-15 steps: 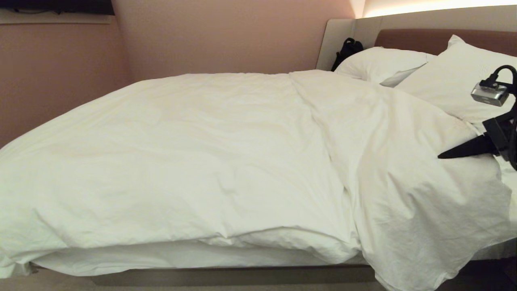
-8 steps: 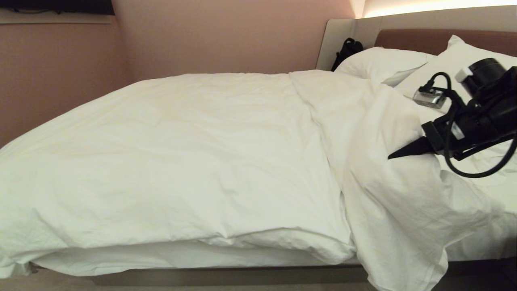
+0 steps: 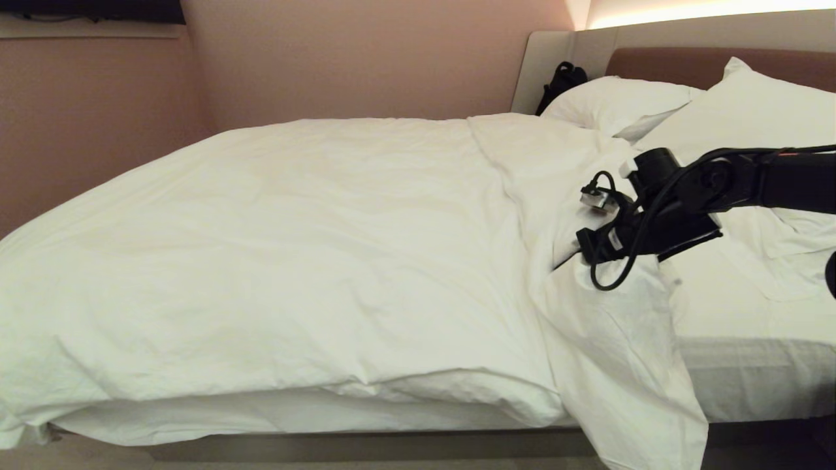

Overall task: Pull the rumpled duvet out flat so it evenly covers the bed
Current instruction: Flatten the corners of the folded blanket

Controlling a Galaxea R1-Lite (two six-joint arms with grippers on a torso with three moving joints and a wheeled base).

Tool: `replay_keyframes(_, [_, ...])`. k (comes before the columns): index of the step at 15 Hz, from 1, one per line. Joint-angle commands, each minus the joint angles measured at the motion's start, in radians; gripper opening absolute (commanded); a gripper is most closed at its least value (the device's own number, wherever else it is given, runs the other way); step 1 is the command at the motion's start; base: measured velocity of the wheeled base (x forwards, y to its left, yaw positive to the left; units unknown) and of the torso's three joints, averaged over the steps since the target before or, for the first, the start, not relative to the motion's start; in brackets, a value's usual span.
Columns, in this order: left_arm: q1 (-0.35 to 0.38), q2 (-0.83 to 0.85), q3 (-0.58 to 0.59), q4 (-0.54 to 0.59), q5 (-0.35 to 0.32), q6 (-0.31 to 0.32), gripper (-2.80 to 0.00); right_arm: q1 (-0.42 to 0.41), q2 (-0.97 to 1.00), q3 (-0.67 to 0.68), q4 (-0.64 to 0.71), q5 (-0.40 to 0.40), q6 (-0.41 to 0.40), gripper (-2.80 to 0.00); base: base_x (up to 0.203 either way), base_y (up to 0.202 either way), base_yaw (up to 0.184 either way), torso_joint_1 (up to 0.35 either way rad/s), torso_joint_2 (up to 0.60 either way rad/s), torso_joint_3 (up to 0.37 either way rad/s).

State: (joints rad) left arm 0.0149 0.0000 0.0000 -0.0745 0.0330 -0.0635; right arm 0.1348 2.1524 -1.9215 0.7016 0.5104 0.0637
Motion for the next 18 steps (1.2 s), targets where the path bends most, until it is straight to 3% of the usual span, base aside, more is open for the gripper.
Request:
replay_keyframes(1, [0.000, 0.000, 0.000, -0.001, 0.001, -0.001, -2.80, 0.015, 0.058, -0.001, -0.129, -0.082, 0.089, 0.00, 0.000, 0.000, 0.000, 0.000, 0.00, 0.000])
replay_keyframes(6, [0.000, 0.001, 0.000, -0.001, 0.001, -0.001, -2.80, 0.039, -0.091, 0.007, -0.063, -0.110, 0.133, 0.00, 0.000, 0.000, 0.000, 0.000, 0.00, 0.000])
replay_keyframes(11, [0.000, 0.001, 0.000, -0.001, 0.001, -0.001, -2.80, 0.037, -0.359, 0.008, 0.105, -0.124, 0.120, 0.00, 0.000, 0.000, 0.000, 0.000, 0.00, 0.000])
replay_keyframes(14, [0.000, 0.001, 0.000, -0.001, 0.001, -0.001, -2.80, -0.011, -0.461, 0.043, 0.301, -0.195, 0.036, 0.00, 0.000, 0.000, 0.000, 0.000, 0.00, 0.000])
replay_keyframes(18, [0.000, 0.002, 0.000, -0.001, 0.001, -0.001, -2.80, -0.056, -0.616, 0.250, 0.376, -0.241, -0.131, 0.00, 0.000, 0.000, 0.000, 0.000, 0.00, 0.000])
